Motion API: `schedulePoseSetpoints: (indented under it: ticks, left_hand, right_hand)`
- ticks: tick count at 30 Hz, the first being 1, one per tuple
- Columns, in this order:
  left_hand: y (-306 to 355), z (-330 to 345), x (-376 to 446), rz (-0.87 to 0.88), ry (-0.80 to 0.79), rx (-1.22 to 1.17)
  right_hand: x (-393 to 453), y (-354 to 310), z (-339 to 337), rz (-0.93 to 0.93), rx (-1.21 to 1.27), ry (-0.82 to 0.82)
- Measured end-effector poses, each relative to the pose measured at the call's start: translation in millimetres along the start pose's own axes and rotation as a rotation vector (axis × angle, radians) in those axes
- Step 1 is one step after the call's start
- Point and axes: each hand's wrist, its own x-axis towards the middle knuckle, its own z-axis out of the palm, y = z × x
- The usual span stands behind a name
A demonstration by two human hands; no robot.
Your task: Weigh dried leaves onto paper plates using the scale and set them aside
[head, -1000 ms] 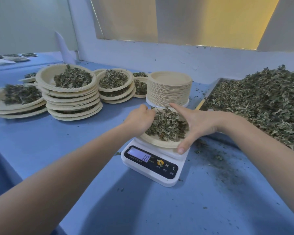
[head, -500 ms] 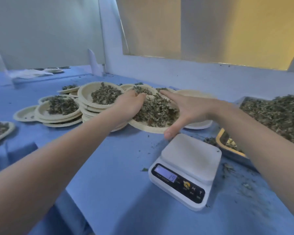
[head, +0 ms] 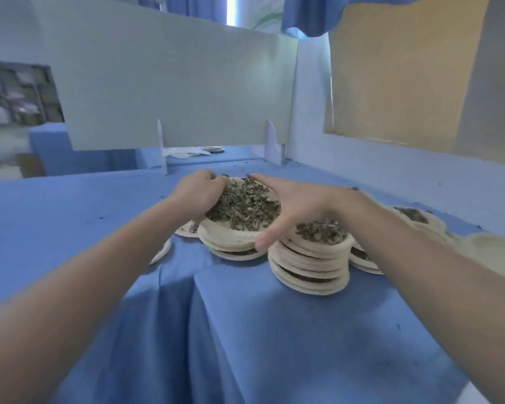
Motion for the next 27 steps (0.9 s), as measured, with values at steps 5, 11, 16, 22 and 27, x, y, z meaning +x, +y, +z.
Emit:
schedulePoseSetpoints:
  ticks: [5,11,16,22,27]
  left_hand:
    - [-68,-30,31,-0.097,0.069,0.017]
    - [-165,-58,44,-0.260,0.189,0.081]
    - [-230,-68,53,-0.381,0.208,0.110]
    - [-265,-49,63,-0.399,0.191,0.069]
    - [-273,-26,71,-0.398,0.152,0.182]
  right_hand:
    - [79,-31,21,-0.077,-0.016,-0.064]
    - [178,-75,72,-0.179,-0.046,-0.152]
    - [233,-97,116,-0.204,0.013,-0.216]
    - [261,-90,144,-0.209,-0.036,-0.221]
    - [268,-80,148,-0.160,-0.107,-0.236]
